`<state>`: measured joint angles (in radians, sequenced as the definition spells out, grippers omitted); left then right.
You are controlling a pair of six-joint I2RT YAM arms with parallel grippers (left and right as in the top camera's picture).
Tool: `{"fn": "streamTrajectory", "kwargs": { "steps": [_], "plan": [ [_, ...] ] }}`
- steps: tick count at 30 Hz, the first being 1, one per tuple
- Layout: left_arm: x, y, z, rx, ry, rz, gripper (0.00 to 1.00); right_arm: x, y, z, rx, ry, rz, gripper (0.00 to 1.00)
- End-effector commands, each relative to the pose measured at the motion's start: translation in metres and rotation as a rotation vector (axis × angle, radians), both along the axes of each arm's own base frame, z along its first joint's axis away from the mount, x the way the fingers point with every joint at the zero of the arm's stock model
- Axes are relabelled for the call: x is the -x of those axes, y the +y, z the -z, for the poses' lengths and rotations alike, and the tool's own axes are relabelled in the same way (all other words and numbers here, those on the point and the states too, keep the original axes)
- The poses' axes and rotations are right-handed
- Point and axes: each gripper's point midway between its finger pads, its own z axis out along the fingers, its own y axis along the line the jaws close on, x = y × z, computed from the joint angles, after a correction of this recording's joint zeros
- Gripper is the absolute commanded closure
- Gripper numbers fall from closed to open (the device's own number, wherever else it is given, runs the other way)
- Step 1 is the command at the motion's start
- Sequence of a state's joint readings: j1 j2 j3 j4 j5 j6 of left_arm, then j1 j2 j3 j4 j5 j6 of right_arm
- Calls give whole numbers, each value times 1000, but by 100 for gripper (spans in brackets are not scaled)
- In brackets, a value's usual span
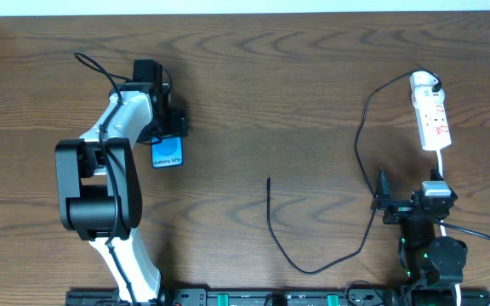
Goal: Plug charger to phone and switch on socket
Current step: 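Lift the phone upright with the left gripper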
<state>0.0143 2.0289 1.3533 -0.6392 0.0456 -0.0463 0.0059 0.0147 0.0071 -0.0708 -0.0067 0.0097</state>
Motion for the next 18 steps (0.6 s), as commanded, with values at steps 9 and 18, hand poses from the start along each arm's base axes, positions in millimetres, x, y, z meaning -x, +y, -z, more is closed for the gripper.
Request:
{"fn": "streamTrajectory", "kwargs": {
  "steps": [9, 18],
  "plan": [
    [10, 2, 3, -9, 27, 3, 7, 0, -1, 1, 15, 1, 5, 1],
    [19, 2, 4, -8, 62, 4, 7, 0, -1, 1, 15, 1, 5, 1]
  ]
}}
